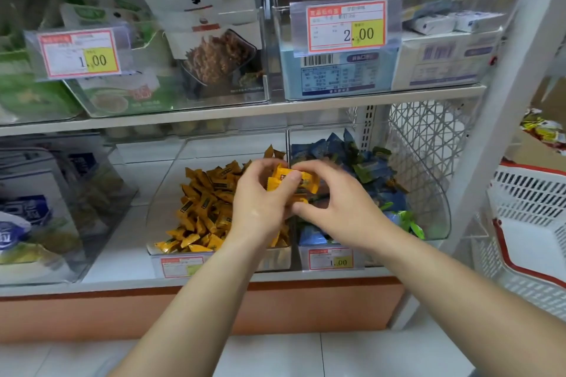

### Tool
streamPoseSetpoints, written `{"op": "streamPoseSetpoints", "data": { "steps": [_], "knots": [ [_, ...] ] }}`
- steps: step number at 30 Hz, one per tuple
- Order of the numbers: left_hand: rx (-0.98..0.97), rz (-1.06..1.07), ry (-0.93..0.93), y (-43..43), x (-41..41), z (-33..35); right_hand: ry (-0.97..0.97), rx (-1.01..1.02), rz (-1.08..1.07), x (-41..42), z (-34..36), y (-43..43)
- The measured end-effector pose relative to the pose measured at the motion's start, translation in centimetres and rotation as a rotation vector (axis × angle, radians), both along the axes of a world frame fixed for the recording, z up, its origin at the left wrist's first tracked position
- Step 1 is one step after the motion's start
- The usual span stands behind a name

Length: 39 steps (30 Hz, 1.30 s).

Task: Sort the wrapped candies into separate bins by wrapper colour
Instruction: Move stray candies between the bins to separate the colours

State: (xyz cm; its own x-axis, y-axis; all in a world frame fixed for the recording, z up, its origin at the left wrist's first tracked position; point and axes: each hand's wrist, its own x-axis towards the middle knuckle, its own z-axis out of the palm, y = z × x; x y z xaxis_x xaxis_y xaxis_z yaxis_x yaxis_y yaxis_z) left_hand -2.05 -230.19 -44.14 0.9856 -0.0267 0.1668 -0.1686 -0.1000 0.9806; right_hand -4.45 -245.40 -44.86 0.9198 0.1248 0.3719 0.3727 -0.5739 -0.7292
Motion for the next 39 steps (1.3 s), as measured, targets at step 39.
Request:
{"op": "streamPoseSetpoints", "data": {
  "steps": [39],
  "knots": [
    [1.268,-0.812,-0.066,-9.2,1.8,-5.9,0.560,-0.745,0.057,-2.3,-3.4,-11.5]
  ]
}}
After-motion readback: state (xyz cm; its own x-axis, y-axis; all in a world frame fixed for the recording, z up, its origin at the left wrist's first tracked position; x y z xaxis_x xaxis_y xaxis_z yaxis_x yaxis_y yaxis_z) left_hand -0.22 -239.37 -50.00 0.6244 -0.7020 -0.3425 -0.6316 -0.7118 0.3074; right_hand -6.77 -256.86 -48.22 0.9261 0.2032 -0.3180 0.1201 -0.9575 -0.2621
